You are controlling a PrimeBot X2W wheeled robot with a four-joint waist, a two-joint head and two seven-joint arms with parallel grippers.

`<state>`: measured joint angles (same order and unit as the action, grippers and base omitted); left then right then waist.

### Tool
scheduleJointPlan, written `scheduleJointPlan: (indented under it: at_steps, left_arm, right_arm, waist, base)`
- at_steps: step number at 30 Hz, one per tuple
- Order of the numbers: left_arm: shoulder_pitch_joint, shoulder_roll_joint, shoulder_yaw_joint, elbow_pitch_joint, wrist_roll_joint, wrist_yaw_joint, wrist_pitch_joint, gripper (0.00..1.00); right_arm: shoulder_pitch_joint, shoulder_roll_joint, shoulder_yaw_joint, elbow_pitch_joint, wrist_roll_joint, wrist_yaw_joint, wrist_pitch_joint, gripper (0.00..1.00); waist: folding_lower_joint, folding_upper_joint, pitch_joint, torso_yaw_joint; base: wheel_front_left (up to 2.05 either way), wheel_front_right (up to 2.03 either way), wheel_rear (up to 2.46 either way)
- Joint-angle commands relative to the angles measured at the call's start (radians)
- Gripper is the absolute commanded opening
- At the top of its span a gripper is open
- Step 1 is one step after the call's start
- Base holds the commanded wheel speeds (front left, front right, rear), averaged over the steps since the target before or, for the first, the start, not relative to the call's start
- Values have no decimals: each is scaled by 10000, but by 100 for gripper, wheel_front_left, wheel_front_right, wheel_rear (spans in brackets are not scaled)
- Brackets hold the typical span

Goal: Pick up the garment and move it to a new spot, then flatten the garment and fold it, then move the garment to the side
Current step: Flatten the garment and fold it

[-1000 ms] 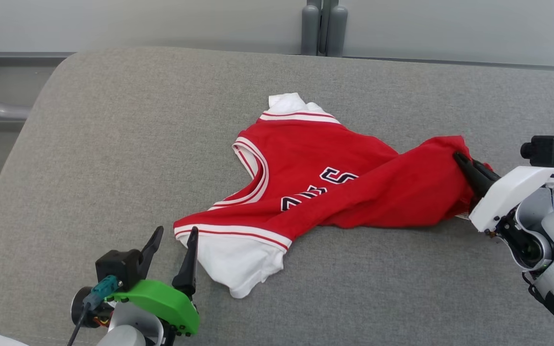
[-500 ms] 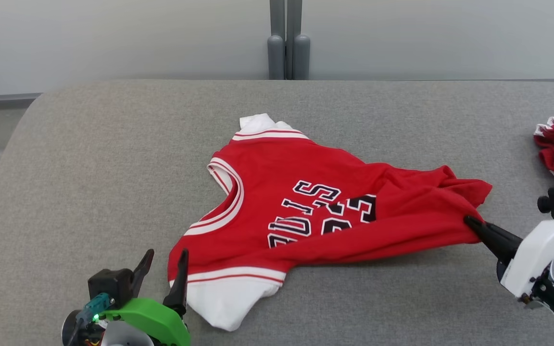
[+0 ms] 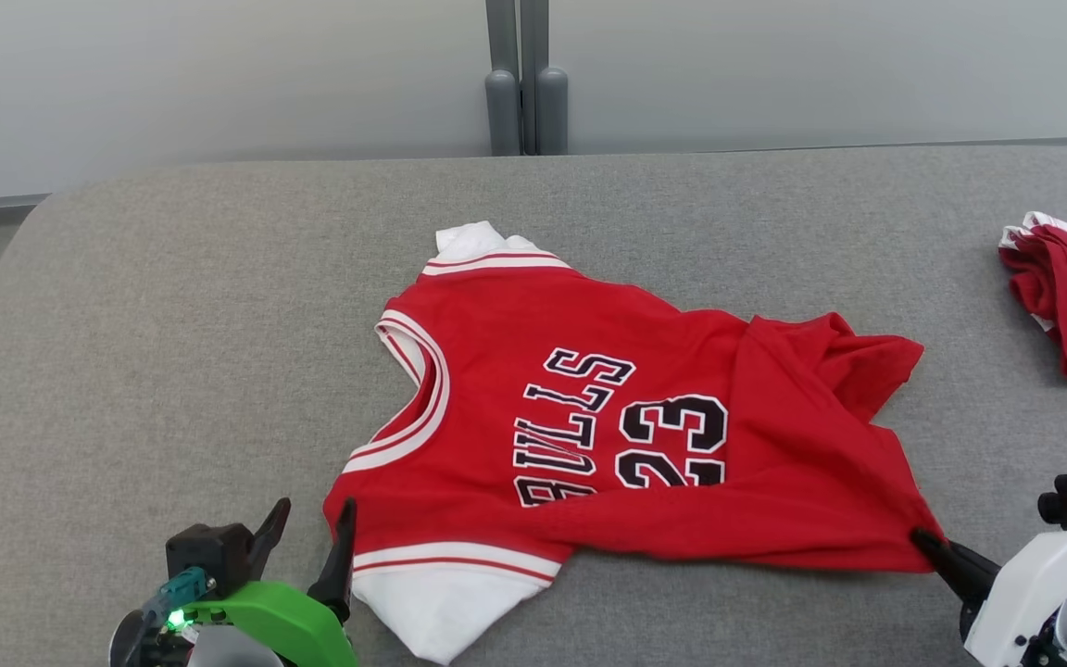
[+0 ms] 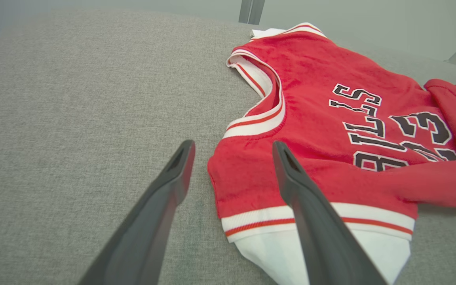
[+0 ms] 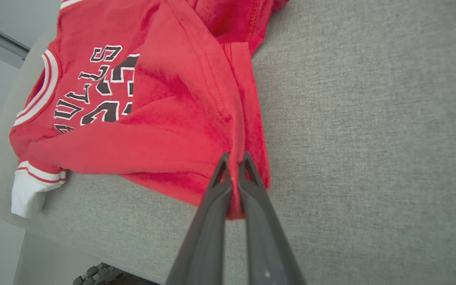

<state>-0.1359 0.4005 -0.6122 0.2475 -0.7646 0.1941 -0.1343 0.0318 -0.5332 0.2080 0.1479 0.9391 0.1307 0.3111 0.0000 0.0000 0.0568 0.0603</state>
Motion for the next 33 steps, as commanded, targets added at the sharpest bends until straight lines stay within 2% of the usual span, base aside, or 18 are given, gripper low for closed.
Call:
scheduleJointPlan:
  at_steps: [1, 2, 3, 4, 10, 17, 24, 33]
  left_arm:
    - [-23, 62, 8, 0, -140, 39, 30, 100]
    - [-31, 68, -2, 22, -152, 32, 71, 100]
    - [-34, 83, -10, 41, -155, 32, 85, 100]
    - [-37, 98, -14, 46, -160, 35, 115, 100]
    - [-13, 208, 32, -6, -206, 103, 165, 100]
    - [64, 458, 101, -145, -254, 190, 374, 100]
    - [34, 546, -273, 53, -780, -22, 1902, 100]
    - [-537, 334, -529, 921, -1049, -135, 2900, 100]
  right_arm:
    - [40, 220, -88, 142, -183, 0, -105, 0]
    - [-19, 322, -163, 285, -352, -2, -184, 20]
    - [-67, 431, -205, 389, -454, -2, -244, 46]
    - [-117, 570, -242, 513, -588, 0, -300, 100]
    - [-208, 980, -500, 757, -1085, -2, -493, 100]
    - [-81, 1207, -1433, -66, -1602, 0, -1100, 100]
    - [-171, 1662, -1907, -976, -2250, -2, -1616, 100]
    - [-385, 2047, -1824, -1269, -2519, -2, -1703, 100]
  waist:
    - [0, 0, -1, -2]
    - [0, 0, -2, -10]
    - [0, 0, -2, -21]
    - [0, 0, 0, -34]
    - [0, 0, 14, -129]
    - [0, 0, -31, -343]
    - [0, 0, 92, -689]
    - [0, 0, 486, -1030]
  base:
    - [0, 0, 0]
    - [0, 0, 0]
    - [0, 0, 0]
    - [0, 0, 0]
    - [0, 0, 0]
    - [0, 0, 0]
    - [0, 0, 0]
    - [0, 0, 0]
